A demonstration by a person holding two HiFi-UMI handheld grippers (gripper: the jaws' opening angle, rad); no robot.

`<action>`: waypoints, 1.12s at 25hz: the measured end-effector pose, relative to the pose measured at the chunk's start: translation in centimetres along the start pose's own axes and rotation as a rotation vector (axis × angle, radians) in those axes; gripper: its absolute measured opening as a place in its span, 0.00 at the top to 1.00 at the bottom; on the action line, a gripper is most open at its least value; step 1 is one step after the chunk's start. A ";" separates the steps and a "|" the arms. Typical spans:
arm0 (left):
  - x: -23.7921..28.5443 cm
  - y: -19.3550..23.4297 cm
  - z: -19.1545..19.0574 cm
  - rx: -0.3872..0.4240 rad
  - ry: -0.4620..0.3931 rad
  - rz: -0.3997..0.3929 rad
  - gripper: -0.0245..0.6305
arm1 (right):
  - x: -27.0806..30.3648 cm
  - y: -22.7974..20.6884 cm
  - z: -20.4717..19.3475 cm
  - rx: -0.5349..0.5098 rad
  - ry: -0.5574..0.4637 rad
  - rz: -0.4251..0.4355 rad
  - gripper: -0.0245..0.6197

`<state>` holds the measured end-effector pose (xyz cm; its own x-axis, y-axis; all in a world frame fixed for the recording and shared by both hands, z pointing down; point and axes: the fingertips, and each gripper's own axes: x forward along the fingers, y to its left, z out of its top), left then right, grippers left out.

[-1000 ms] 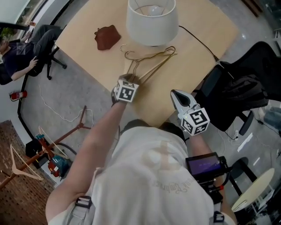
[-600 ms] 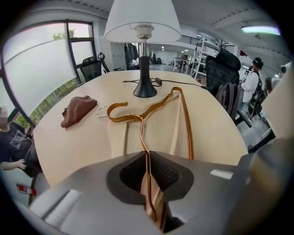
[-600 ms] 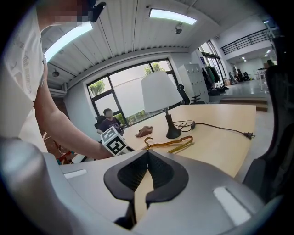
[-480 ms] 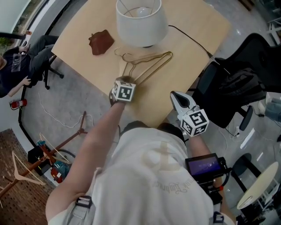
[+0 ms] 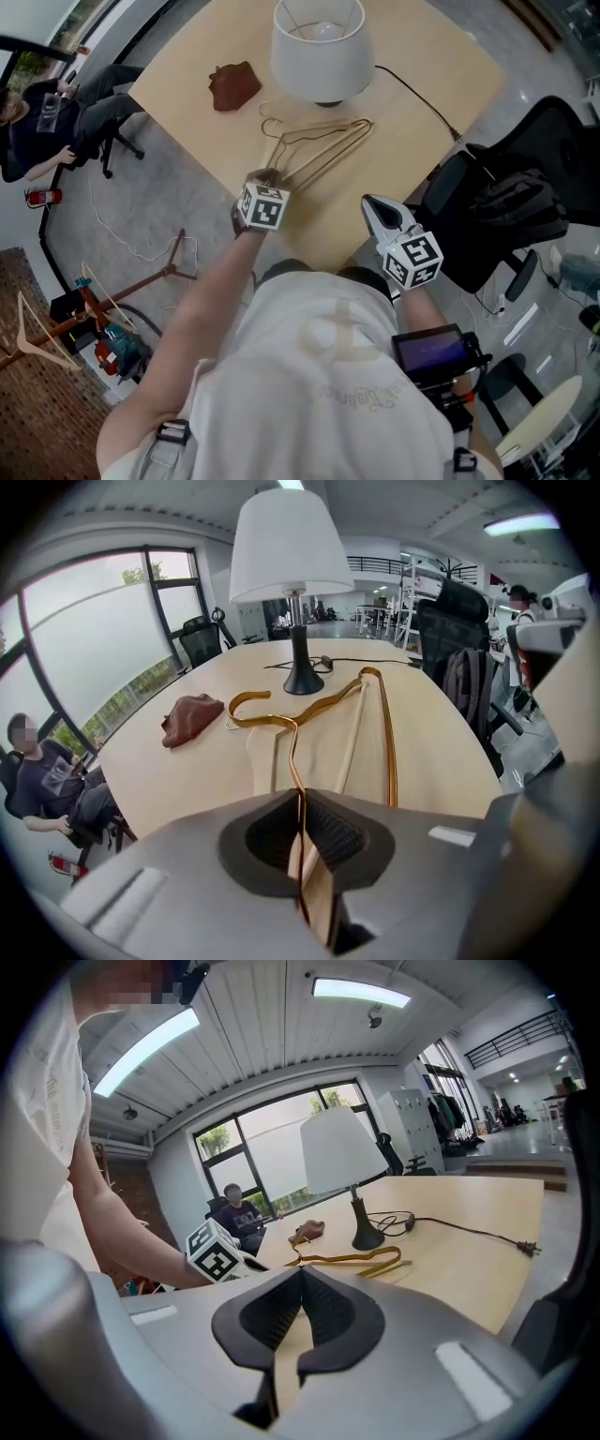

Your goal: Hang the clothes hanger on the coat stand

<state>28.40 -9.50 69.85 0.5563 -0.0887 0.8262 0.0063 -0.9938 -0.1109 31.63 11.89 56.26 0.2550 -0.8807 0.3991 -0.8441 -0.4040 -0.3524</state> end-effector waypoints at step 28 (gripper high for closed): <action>-12.6 -2.6 -8.6 -0.249 -0.064 0.294 0.93 | 4.4 10.0 3.2 -0.193 0.036 0.528 0.94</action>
<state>14.22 -6.32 64.48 0.5553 -0.3759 0.7419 -0.3585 -0.9131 -0.1943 25.82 3.14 51.79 -0.2390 -0.9408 0.2403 -0.9247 0.1450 -0.3520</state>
